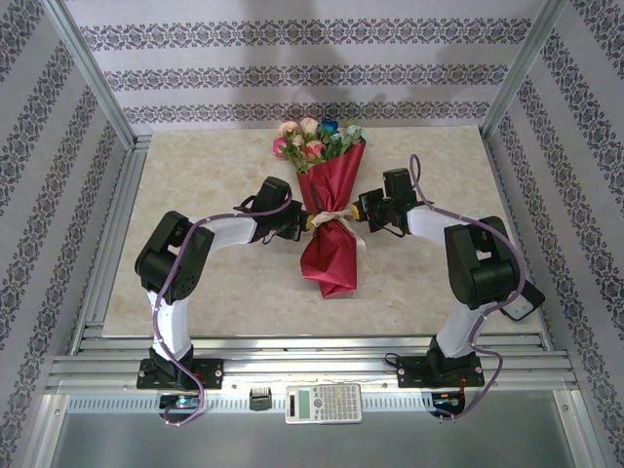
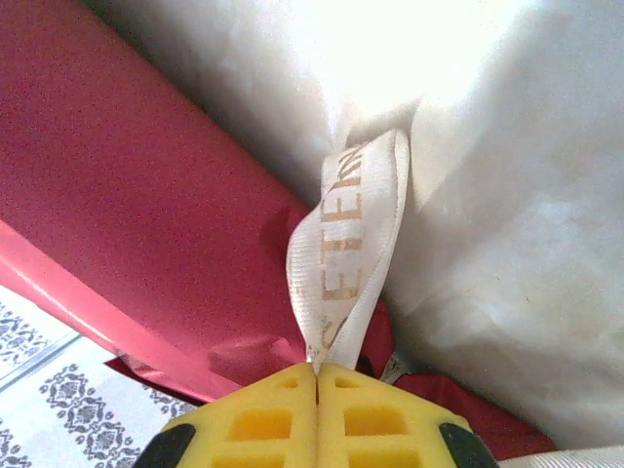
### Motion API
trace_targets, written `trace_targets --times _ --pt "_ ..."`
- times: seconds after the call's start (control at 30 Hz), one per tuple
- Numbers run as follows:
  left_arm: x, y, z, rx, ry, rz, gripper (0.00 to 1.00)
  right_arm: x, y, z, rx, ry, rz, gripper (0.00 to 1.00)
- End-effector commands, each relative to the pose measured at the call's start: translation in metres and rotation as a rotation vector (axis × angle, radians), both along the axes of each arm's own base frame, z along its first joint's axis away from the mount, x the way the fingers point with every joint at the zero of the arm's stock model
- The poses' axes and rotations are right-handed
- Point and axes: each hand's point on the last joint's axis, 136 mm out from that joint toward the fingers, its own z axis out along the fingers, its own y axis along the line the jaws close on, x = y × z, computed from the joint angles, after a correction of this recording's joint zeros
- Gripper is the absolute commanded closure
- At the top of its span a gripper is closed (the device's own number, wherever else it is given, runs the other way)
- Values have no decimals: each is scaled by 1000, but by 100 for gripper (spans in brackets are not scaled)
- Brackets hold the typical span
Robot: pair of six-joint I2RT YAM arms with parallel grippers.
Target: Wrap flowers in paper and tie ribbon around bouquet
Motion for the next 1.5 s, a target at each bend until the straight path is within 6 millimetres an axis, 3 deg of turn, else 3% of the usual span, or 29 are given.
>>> trace_targets --times 0.0,0.87,1.47 --pt "1 11 11 23 -17 3 100 0 -11 6 -32 -24 -16 100" --pt "-6 36 5 84 -5 4 100 15 -84 -9 -96 -15 -251 100" --pt "-9 54 -6 82 16 37 100 23 -115 -33 -103 43 -384 100"
